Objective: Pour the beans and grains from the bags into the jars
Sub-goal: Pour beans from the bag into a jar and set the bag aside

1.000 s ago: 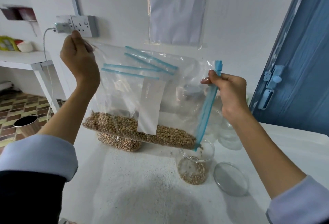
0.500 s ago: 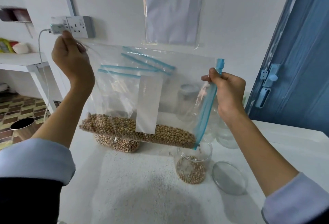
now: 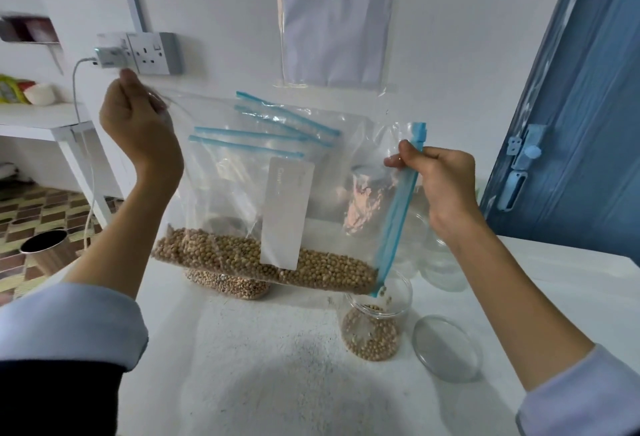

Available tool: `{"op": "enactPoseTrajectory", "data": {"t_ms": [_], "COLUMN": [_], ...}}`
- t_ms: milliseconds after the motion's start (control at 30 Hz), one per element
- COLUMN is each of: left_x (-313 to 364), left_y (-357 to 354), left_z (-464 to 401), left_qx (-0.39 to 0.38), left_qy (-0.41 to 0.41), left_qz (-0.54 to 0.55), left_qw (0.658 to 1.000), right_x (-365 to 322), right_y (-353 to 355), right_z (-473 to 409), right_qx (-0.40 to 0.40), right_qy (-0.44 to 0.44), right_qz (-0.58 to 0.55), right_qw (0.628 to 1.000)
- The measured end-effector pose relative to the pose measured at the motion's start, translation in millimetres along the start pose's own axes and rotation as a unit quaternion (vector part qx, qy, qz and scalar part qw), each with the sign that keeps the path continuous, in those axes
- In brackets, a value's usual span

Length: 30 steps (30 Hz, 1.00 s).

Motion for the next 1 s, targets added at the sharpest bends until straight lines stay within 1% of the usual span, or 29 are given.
{"op": "enactPoseTrajectory", "data": {"t_ms": [67,167,267,367,467,533,633,733,833,933,1000], "left_x": [-0.5,1.8,7.5,13.2,14.3,15.1,15.9,16.5,18.0,18.5,20.7], "left_y": [0.2,1.3,-2.1,-5.7,-3.8,-3.1,-3.8,-3.3,-3.6,-5.3,-5.9], "left_z": [-1.7,-3.0,-0.7,1.7,0.9,1.1,2.2,2.4,3.1,4.8,4.6], "left_qx": [-0.001,0.000,-0.010,-0.019,-0.014,-0.016,-0.012,-0.012,-0.013,-0.019,-0.018], "left_qy": [-0.001,-0.008,-0.023,-0.031,-0.035,-0.039,-0.032,-0.033,-0.034,-0.034,-0.039], "left_qz": [0.004,0.002,0.014,0.021,0.035,0.032,0.036,0.025,0.029,0.029,0.030], "left_qw": [1.000,1.000,1.000,0.999,0.999,0.999,0.999,0.999,0.999,0.999,0.999], "right_x": [-0.4,0.6,-0.3,-1.2,-2.2,-1.6,-2.6,-3.8,-5.6,-5.8,-5.2], "right_y": [3.1,2.3,5.4,0.9,3.4,1.1,5.1,0.6,4.6,0.1,1.4], "right_z": [-0.9,-0.5,-0.1,0.0,-1.6,0.0,1.0,0.6,0.4,2.7,2.9], "right_qx": [0.007,-0.010,0.012,-0.008,0.002,-0.011,0.008,-0.024,-0.002,-0.033,-0.015], "right_qy": [0.005,-0.003,0.007,0.000,0.022,0.017,0.035,0.028,0.033,0.025,0.028], "right_qz": [0.000,-0.006,-0.016,-0.015,0.010,0.011,0.006,0.011,-0.001,-0.001,-0.005], "right_qw": [1.000,1.000,1.000,1.000,1.000,1.000,0.999,0.999,0.999,0.999,0.999]}}
Point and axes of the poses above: each hand's wrist, its own z-axis away from the middle knuckle, its own y-axis out of the back of the hand, x = y × z, the point moved 6 cm from there along -z, towards the middle knuckle, and after that the axes turned 6 degrees about -z, right-handed, at the moved point
